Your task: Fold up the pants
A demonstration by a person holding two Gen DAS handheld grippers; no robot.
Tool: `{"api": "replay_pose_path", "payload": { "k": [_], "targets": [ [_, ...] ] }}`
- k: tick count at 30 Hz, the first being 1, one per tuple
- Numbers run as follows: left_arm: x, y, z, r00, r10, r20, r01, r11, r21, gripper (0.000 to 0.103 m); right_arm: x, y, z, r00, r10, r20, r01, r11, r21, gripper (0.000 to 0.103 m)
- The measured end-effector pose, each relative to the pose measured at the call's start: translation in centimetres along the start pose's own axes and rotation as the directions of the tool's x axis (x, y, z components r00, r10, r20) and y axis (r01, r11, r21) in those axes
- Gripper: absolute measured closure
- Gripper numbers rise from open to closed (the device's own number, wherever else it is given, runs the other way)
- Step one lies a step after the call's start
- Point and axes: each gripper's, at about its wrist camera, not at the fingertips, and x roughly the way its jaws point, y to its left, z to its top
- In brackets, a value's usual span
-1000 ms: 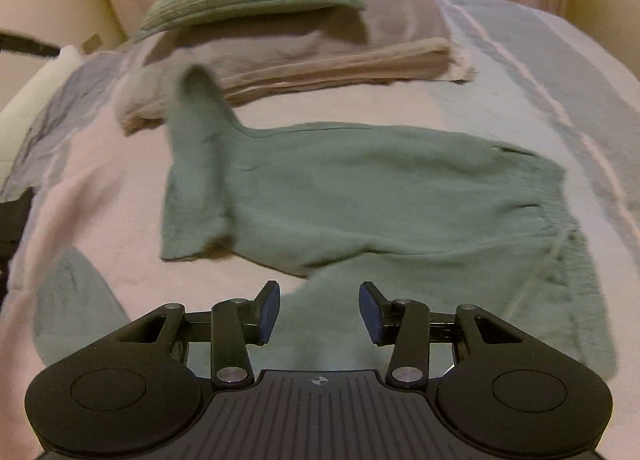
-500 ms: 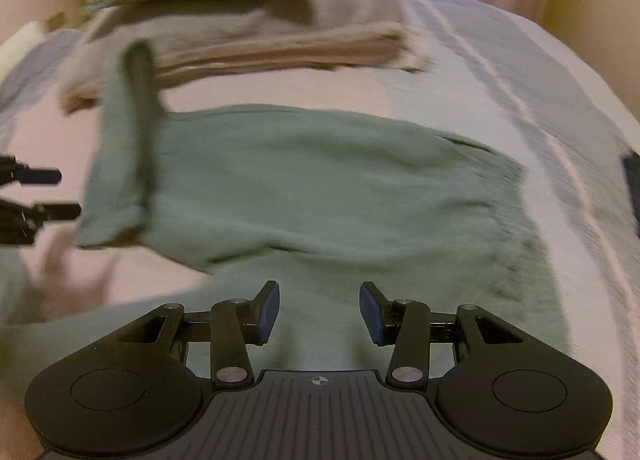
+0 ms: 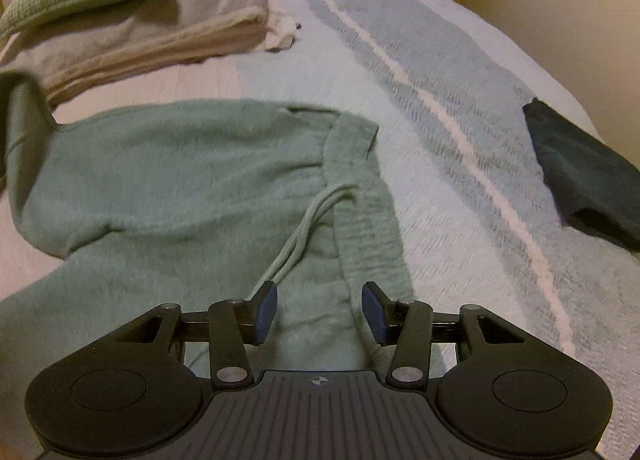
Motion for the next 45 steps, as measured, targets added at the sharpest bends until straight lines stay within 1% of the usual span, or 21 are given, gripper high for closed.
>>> {"api": "replay_pose_path", "payload": {
  "k": [2, 3, 4, 6, 7, 8, 10, 14, 18, 20, 24, 28, 29, 30, 31, 34, 35, 37, 38, 40, 45],
  "targets": [
    [-1.1, 6.0, 1.7, 0.992, 0.125, -0.01, -0.125, 0.991, -0.04, 0.075, -0.3, 0.0, 0.5, 1.0, 0.003, 0.013, -0.003, 1.0, 0.012, 0.058],
    [-0.8, 9.0, 2.2, 0.982, 0.186, -0.033, -0.188, 0.98, -0.065, 0.068, -0.4, 0.0, 0.6, 1.0, 0.003, 0.017, -0.003, 1.0, 0.01, 0.058],
    [-0.3, 12.1, 2.6, 0.958, 0.282, -0.054, -0.286, 0.954, -0.091, 0.064, -0.5, 0.2, 0.6, 1.0, 0.002, 0.018, -0.002, 1.0, 0.007, 0.058],
    [-0.5, 15.7, 2.6, 0.889, 0.455, -0.058, -0.458, 0.883, -0.103, 0.07, -0.9, 0.6, 0.5, 1.0, 0.0, 0.014, 0.0, 1.0, 0.0, 0.057],
    [-1.0, 16.7, 2.2, 0.87, 0.489, -0.056, -0.492, 0.864, -0.106, 0.07, -1.2, 0.8, 0.3, 1.0, -0.001, 0.013, 0.001, 1.0, -0.002, 0.057],
    [-1.8, 17.0, 1.4, 0.867, 0.496, -0.05, -0.499, 0.86, -0.109, 0.069, -1.6, 0.9, 0.0, 1.0, -0.002, 0.015, 0.002, 1.0, -0.004, 0.057],
    [-2.9, 16.4, -0.8, 0.885, 0.461, -0.062, -0.465, 0.88, -0.095, 0.061, -2.2, 1.2, -0.8, 1.0, -0.007, 0.01, 0.007, 1.0, -0.005, 0.056],
    [-3.5, 12.9, -8.1, 0.926, 0.332, -0.18, -0.349, 0.935, -0.069, 0.054, -2.7, 1.0, -2.8, 0.999, -0.032, -0.036, 0.033, 0.999, 0.038, 0.055],
    [-4.3, 11.3, -15.8, 0.927, 0.242, -0.288, -0.286, 0.95, -0.124, 0.041, -3.1, 0.1, -5.6, 0.995, -0.068, -0.073, 0.073, 0.994, 0.077, 0.054],
    [-4.6, 11.5, -18.9, 0.921, 0.202, -0.333, -0.281, 0.937, -0.21, 0.04, -3.2, -0.4, -7.3, 0.992, -0.072, -0.1, 0.085, 0.988, 0.132, 0.054],
    [-3.8, 13.4, -22.8, 0.935, 0.079, -0.346, -0.227, 0.883, -0.412, 0.038, -3.9, -0.9, -10.3, 0.993, -0.027, -0.117, 0.055, 0.967, 0.248, 0.053],
    [-1.7, 14.3, -24.2, 0.95, -0.014, -0.312, -0.147, 0.862, -0.486, 0.037, -4.9, -0.7, -12.3, 0.995, -0.002, -0.1, 0.033, 0.951, 0.307, 0.051],
    [-1.2, 14.6, -24.0, 0.953, -0.031, -0.3, -0.129, 0.858, -0.498, 0.038, -5.2, -0.8, -12.7, 0.996, 0.004, -0.088, 0.025, 0.945, 0.326, 0.05],
    [-0.8, 14.6, -24.0, 0.955, -0.046, -0.292, -0.112, 0.858, -0.502, 0.048, -5.4, -0.9, -13.0, 0.997, 0.009, -0.075, 0.017, 0.938, 0.346, 0.05],
    [-0.6, 14.5, -23.9, 0.958, -0.071, -0.278, -0.081, 0.862, -0.5, 0.074, -5.4, -1.1, -13.3, 0.998, 0.016, -0.067, 0.01, 0.93, 0.368, 0.049],
    [-1.8, 14.1, -23.2, 0.965, -0.066, -0.255, -0.075, 0.86, -0.504, 0.092, -5.1, -2.1, -13.5, 0.999, 0.035, -0.042, -0.013, 0.896, 0.444, 0.049],
    [-3.3, 14.2, -23.1, 0.972, -0.047, -0.23, -0.079, 0.856, -0.511, 0.092, -4.9, -2.6, -13.3, 0.999, 0.04, -0.029, -0.022, 0.886, 0.464, 0.048],
    [-7.6, 14.2, -22.9, 0.978, 0.053, -0.202, -0.152, 0.84, -0.521, 0.093, -4.4, -3.5, -12.9, 0.999, 0.045, -0.011, -0.034, 0.87, 0.492, 0.048],
    [-9.6, 14.2, -23.0, 0.976, 0.083, -0.201, -0.182, 0.817, -0.547, 0.093, -4.2, -4.2, -12.7, 0.999, 0.051, 0.001, -0.045, 0.86, 0.509, 0.048],
    [-13.2, 13.5, -24.2, 0.953, 0.121, -0.276, -0.271, 0.743, -0.612, 0.093, -3.5, -5.4, -12.3, 0.998, 0.056, 0.028, -0.063, 0.845, 0.531, 0.048],
    [-14.9, 10.5, -27.5, 0.898, 0.09, -0.43, -0.364, 0.701, -0.613, 0.093, 0.2, -9.1, -11.8, 0.988, 0.109, 0.111, -0.154, 0.778, 0.609, 0.048]
  ]
}}
